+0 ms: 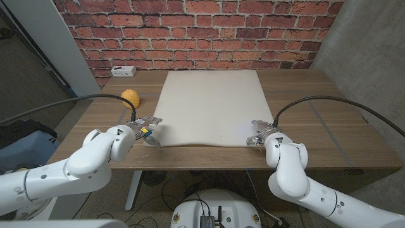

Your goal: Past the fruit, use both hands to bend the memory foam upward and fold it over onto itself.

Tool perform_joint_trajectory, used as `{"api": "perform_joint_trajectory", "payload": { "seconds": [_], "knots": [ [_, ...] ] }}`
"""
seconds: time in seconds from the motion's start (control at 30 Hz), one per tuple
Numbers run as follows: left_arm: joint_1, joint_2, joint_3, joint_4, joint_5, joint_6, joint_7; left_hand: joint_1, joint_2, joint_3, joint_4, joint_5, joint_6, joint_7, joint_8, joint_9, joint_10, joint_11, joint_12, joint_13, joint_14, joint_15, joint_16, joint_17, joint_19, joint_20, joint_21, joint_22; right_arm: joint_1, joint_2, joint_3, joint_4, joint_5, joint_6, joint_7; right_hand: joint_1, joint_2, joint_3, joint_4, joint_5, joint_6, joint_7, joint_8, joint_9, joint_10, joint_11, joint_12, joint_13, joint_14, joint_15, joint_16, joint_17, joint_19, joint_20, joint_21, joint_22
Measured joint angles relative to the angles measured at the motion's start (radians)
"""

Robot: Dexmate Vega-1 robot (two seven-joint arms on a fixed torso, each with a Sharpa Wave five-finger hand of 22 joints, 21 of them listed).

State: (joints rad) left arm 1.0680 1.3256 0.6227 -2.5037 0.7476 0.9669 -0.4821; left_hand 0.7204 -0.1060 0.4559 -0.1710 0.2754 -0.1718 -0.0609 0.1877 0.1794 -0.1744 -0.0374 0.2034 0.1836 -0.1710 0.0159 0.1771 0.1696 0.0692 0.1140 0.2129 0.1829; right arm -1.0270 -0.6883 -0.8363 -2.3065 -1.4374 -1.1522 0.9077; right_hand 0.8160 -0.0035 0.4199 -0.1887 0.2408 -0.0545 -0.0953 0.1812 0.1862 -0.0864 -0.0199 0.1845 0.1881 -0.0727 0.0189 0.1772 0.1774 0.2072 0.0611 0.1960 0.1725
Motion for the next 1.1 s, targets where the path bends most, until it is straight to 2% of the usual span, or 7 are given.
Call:
{"api": "perform_joint_trajectory", "payload": {
  "seconds": [0.17,0.2,0.4,0.43,0.53,0.93,1.1],
  "knots": [
    [0.002,-0.003,-0.003,0.002,0.0,-0.007,-0.005,0.01,0.003,-0.006,0.006,0.0,0.002,-0.009,0.0,0.0,0.002,-0.002,0.0,0.0,0.0,0.0,0.0,0.0,0.0,0.0,0.0,0.001,-0.061,0.095,0.091,0.041,-0.053,0.04,0.029,0.044,0.0,0.015,-0.002,0.004,-0.012,-0.012,0.0,0.003,-0.016,-0.016,0.0,0.0,-0.005,-0.005,0.0,-0.001,0.0,0.0,0.0,0.0],
    [0.009,-0.007,-0.019,0.005,-0.002,-0.007,-0.005,0.01,0.003,-0.006,0.006,0.0,0.002,-0.009,0.0,0.0,0.004,-0.004,0.0,0.0,0.0,0.0,0.0,0.0,0.0,0.0,0.0,0.001,-0.067,0.107,0.102,0.047,-0.203,0.149,0.093,0.059,0.0,0.021,-0.001,0.004,-0.012,-0.012,0.0,0.003,-0.021,-0.022,0.0,0.0,-0.008,-0.001,0.0,-0.001,0.0,0.0,0.0,0.0],
    [0.013,-0.008,-0.025,0.006,-0.024,-0.012,0.0,0.016,0.008,-0.015,0.015,0.0,0.002,-0.009,0.0,0.0,0.004,-0.008,0.0,0.0,0.0,0.0,0.0,0.0,0.002,-0.009,0.0,0.001,-0.108,0.203,0.185,0.086,-0.249,0.191,0.113,0.117,-0.012,0.035,-0.002,0.004,-0.048,-0.033,0.0,0.003,-0.065,-0.035,0.0,0.0,-0.032,0.011,0.0,-0.001,0.0,0.0,-0.004,0.0],
    [0.022,-0.008,-0.043,0.007,-0.027,-0.014,0.002,0.016,0.008,-0.015,0.015,0.0,0.002,-0.009,0.0,0.0,0.003,-0.008,0.0,0.0,0.0,0.0,0.0,0.0,0.002,-0.009,0.0,0.001,-0.115,0.223,0.201,0.094,-0.359,0.307,0.182,0.117,-0.013,0.036,0.0,0.004,-0.048,-0.033,0.0,0.003,-0.066,-0.034,0.0,0.0,-0.034,0.009,0.0,-0.001,0.0,0.0,-0.004,0.0],
    [0.024,-0.007,-0.047,0.007,-0.037,-0.015,0.004,0.016,0.008,-0.015,0.015,0.0,0.002,-0.009,0.0,0.0,0.003,-0.008,0.0,0.0,0.0,0.0,0.0,0.0,0.002,-0.009,0.0,0.001,-0.132,0.274,0.24,0.109,-0.392,0.342,0.21,0.124,-0.02,0.039,0.002,0.004,-0.057,-0.035,0.0,0.003,-0.068,-0.032,0.0,0.0,-0.035,0.008,0.0,-0.001,0.0,0.0,-0.004,0.0],
    [0.009,-0.01,-0.048,0.019,-0.047,-0.024,0.0,0.02,0.012,-0.026,0.026,-0.006,0.002,-0.009,0.0,0.0,0.004,-0.008,0.0,0.0,0.0,0.0,0.0,0.0,0.002,-0.009,0.0,0.001,-0.16,0.382,0.32,0.122,-0.519,0.523,0.387,0.139,-0.034,0.038,0.011,-0.001,-0.116,-0.048,-0.004,0.002,-0.084,-0.027,0.0,0.0,-0.057,0.022,0.0,0.002,-0.011,0.003,-0.004,0.0],
    [0.001,-0.016,-0.045,0.025,-0.047,-0.034,-0.003,0.02,0.012,-0.033,0.033,-0.01,0.002,-0.009,0.0,0.0,0.004,-0.007,0.0,0.0,0.0,0.0,0.0,0.0,0.002,-0.009,0.0,0.001,-0.173,0.402,0.335,0.128,-0.535,0.554,0.386,0.163,-0.036,0.042,0.015,-0.001,-0.066,-0.053,0.019,0.002,-0.068,-0.074,0.025,0.0,-0.017,-0.005,0.014,0.002,0.02,-0.001,0.005,0.0]
  ]
}}
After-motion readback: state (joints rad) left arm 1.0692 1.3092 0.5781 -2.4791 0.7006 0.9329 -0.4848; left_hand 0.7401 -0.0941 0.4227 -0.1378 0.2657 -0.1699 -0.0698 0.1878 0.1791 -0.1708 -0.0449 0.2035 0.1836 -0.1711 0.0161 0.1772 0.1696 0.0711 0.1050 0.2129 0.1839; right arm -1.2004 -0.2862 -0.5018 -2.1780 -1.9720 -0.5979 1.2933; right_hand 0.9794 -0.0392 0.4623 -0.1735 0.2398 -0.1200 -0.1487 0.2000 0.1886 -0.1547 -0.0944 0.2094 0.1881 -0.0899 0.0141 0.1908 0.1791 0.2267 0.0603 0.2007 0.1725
